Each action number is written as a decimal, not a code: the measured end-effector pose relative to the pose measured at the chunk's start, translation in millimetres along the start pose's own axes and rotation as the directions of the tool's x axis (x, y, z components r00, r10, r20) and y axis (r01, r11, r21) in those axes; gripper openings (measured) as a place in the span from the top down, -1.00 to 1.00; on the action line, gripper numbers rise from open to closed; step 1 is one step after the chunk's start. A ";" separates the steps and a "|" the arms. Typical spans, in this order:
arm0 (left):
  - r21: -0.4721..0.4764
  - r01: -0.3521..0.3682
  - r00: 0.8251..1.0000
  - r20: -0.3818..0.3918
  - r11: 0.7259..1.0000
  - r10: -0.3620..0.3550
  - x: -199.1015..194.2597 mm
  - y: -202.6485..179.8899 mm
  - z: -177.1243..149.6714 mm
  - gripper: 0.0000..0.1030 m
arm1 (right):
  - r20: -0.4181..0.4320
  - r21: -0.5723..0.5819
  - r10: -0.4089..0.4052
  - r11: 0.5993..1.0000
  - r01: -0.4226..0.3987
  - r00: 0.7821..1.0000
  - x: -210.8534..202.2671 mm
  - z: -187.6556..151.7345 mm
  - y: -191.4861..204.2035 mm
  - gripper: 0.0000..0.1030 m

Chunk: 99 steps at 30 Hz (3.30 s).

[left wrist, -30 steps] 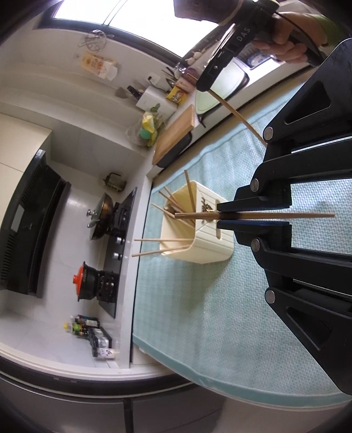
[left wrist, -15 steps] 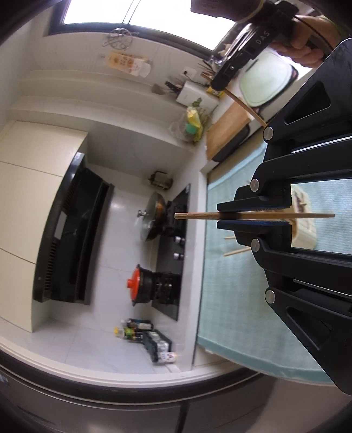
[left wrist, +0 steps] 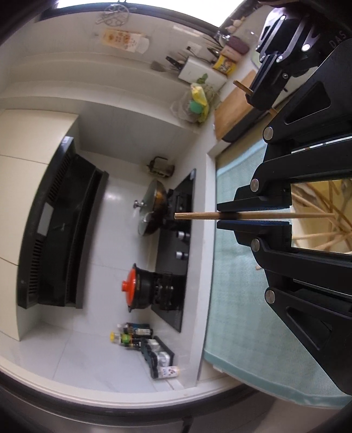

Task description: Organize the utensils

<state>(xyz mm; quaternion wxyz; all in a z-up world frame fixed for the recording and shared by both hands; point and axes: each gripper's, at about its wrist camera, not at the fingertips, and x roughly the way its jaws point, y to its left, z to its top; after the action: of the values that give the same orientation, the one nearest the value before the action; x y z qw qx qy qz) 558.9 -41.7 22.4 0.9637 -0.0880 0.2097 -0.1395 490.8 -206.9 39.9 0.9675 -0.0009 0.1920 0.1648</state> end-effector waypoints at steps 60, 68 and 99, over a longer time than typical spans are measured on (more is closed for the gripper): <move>0.106 -0.350 0.930 -0.084 0.931 0.359 -304.4 -70.3 -141.0 -0.99 | -0.072 -0.019 -0.135 0.991 0.134 0.988 -240.4 -96.3 100.2 -0.99; 0.092 -0.388 0.915 -0.079 0.917 0.395 -309.5 -65.7 -140.1 -0.99 | -0.072 -0.031 -0.142 0.990 0.140 0.987 -245.7 -97.7 105.5 -0.99; 0.097 -0.381 0.917 -0.091 0.920 0.389 -307.5 -62.6 -140.3 -0.99 | -0.081 -0.036 -0.140 0.990 0.138 0.987 -249.5 -98.1 109.5 -0.99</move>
<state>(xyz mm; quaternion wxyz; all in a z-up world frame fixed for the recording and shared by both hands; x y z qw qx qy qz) 215.8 -22.4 27.6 0.9621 0.0000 0.2696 0.0403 201.8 -189.1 48.5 0.9676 -0.0357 0.2291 0.0995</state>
